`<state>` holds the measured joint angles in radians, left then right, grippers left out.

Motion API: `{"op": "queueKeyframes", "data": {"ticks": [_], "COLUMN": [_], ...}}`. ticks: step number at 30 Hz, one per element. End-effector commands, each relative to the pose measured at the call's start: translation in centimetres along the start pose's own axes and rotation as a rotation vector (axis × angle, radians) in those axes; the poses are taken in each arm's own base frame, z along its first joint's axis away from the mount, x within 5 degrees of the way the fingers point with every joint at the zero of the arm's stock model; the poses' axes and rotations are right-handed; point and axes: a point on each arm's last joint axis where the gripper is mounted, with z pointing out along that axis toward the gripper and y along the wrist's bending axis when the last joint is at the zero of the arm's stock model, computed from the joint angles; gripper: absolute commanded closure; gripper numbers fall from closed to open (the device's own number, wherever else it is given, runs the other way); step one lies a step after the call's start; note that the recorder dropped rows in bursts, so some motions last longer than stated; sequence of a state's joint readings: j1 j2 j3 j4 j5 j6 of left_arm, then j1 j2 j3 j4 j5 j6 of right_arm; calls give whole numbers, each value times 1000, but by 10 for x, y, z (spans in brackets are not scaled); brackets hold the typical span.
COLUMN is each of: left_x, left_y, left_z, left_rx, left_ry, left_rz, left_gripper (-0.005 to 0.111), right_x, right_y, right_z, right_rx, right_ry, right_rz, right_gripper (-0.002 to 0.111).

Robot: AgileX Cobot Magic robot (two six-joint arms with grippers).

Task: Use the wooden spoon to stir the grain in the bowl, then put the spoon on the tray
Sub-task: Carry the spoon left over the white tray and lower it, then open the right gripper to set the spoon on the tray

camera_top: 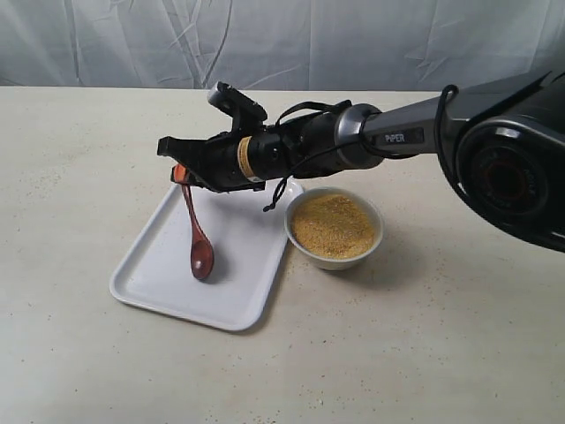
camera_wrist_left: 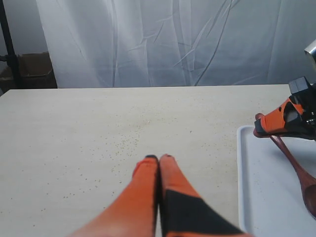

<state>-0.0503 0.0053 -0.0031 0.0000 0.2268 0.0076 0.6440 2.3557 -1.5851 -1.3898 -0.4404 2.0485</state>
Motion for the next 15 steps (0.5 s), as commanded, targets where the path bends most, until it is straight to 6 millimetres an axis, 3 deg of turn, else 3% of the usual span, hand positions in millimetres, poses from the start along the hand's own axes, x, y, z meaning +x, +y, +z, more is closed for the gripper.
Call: {"op": "queueKeyframes", "data": {"ticks": [1, 3, 8, 15], "left_x": [0, 0, 0, 0], "left_y": [0, 0, 0, 0], "left_z": [0, 0, 0, 0], "left_rx": [0, 0, 0, 0], "left_ry": [-13, -13, -13, -13], "left_rz": [0, 0, 0, 0], "left_gripper": [107, 107, 107, 107], "right_x": [1, 2, 2, -4], "right_y": [-2, -4, -7, -17], "right_z": [1, 2, 2, 0], "right_rx": [17, 23, 46, 158], "right_ry": [15, 18, 13, -28], "right_rz": [-55, -55, -49, -109], "right_gripper": [109, 103, 70, 67]}}
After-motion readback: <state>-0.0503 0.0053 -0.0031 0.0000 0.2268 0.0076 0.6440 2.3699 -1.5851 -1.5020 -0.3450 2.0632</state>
